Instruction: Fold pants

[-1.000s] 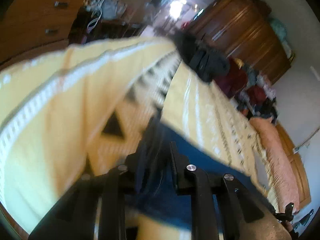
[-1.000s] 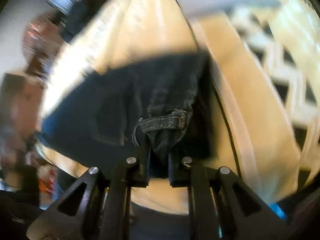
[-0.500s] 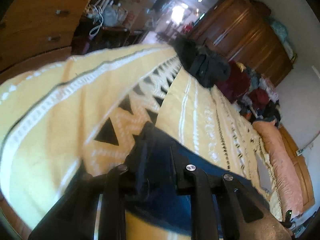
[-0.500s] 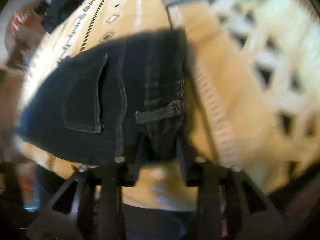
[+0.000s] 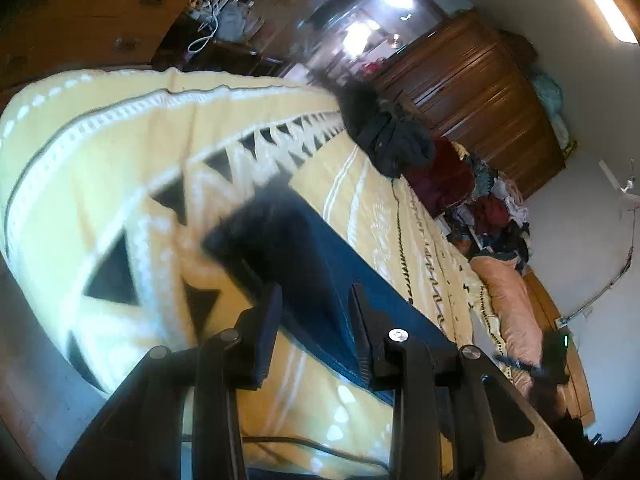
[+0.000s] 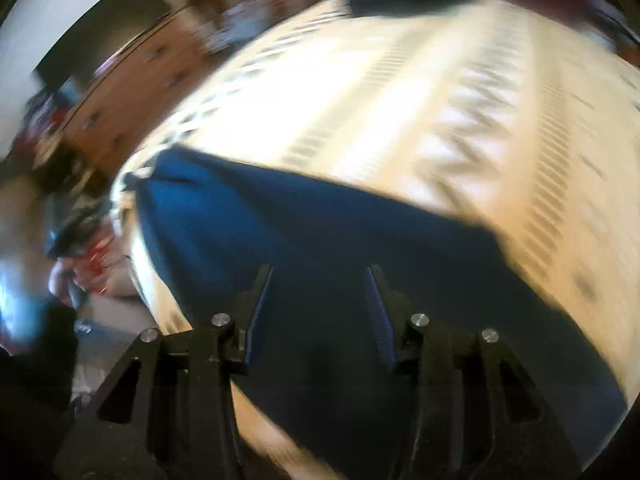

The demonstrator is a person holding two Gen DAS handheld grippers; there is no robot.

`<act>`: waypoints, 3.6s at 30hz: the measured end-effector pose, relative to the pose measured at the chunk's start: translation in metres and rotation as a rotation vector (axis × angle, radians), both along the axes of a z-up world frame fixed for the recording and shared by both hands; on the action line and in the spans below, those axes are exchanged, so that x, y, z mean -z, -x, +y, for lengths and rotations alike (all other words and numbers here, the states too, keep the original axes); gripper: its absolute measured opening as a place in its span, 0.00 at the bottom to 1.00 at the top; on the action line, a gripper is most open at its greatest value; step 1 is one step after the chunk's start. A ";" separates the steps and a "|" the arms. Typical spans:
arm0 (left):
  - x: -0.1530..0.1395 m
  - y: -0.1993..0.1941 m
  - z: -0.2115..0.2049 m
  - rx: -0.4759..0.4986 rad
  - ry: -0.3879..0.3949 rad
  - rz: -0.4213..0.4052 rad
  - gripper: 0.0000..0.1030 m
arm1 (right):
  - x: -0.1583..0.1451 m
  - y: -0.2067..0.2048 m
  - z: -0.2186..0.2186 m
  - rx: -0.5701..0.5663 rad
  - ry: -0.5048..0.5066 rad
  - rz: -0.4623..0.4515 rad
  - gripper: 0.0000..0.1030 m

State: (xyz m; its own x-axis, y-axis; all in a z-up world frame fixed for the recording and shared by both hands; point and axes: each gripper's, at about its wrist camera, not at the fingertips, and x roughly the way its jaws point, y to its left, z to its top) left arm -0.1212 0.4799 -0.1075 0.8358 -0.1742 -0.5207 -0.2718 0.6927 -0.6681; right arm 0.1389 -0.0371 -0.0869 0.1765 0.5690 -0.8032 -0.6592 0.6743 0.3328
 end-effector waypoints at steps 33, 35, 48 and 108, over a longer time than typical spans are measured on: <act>0.039 -0.033 -0.022 -0.279 -0.015 0.097 0.07 | 0.047 0.001 0.360 -0.622 -0.037 0.033 0.37; 0.038 -0.033 -0.022 -0.276 -0.021 0.088 0.07 | 0.054 0.008 0.374 -0.655 -0.011 0.025 0.38; 0.028 -0.044 -0.016 -0.227 -0.035 -0.015 0.08 | 0.036 0.008 0.365 -0.593 -0.073 -0.021 0.03; 0.051 -0.011 0.008 -0.230 0.040 0.061 0.51 | 0.079 0.003 0.412 -0.548 0.076 -0.093 0.12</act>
State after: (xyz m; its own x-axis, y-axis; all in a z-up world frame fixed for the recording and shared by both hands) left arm -0.1102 0.4881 -0.1586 0.8231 -0.0042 -0.5678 -0.4601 0.5811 -0.6713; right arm 0.1357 0.3748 -0.1658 -0.0563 0.5383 -0.8409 -0.9443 0.2447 0.2199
